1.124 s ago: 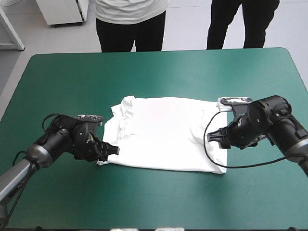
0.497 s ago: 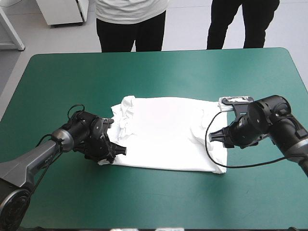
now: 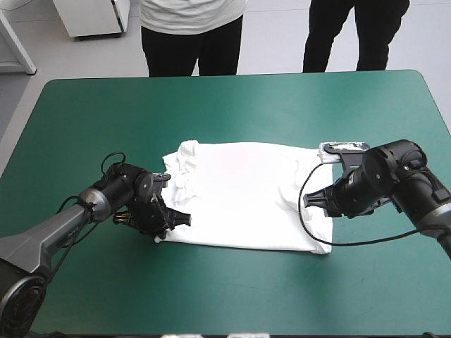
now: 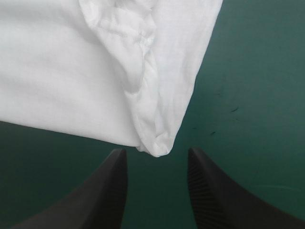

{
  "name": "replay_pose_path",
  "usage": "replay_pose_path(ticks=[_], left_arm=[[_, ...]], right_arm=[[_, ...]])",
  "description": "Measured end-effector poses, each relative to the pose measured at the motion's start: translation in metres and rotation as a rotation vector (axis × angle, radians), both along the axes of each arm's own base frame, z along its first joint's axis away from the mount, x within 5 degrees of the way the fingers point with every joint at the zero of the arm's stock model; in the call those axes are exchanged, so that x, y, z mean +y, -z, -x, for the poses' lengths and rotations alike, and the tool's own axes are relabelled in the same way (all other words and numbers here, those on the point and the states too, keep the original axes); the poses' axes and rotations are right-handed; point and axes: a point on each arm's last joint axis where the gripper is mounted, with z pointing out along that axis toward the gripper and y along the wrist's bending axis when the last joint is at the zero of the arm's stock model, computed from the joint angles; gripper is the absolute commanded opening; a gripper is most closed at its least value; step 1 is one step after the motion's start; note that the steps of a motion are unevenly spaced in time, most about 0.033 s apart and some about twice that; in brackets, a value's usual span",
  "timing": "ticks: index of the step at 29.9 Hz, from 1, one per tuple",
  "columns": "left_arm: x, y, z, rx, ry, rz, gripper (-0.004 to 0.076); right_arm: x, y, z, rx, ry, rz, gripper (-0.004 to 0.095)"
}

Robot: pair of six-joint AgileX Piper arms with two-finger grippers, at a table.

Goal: Fold the cloth

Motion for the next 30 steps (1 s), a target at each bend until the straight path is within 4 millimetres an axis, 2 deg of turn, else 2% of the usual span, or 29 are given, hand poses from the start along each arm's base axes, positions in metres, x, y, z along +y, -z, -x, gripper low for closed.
replay_pose_path(ticks=[4,8,18,30], left_arm=[[0.000,0.000,0.000,0.000,0.000,0.000,-0.0010],[0.000,0.000,0.000,0.002,0.000,-0.001,-0.0010],[0.000,0.000,0.000,0.003,0.001,-0.001,-0.0010],[0.000,0.000,-0.001,0.001,0.026,-0.001,-0.0010]], right_arm=[[-0.001,0.012,0.002,0.019,0.015,0.005,0.0457],[0.002,0.043,0.007,0.055,0.043,0.002,0.0457],[0.019,0.097,0.016,0.067,0.067,0.017,0.0459],[0.021,0.130,0.004,0.106,0.123,0.068,0.0455]])
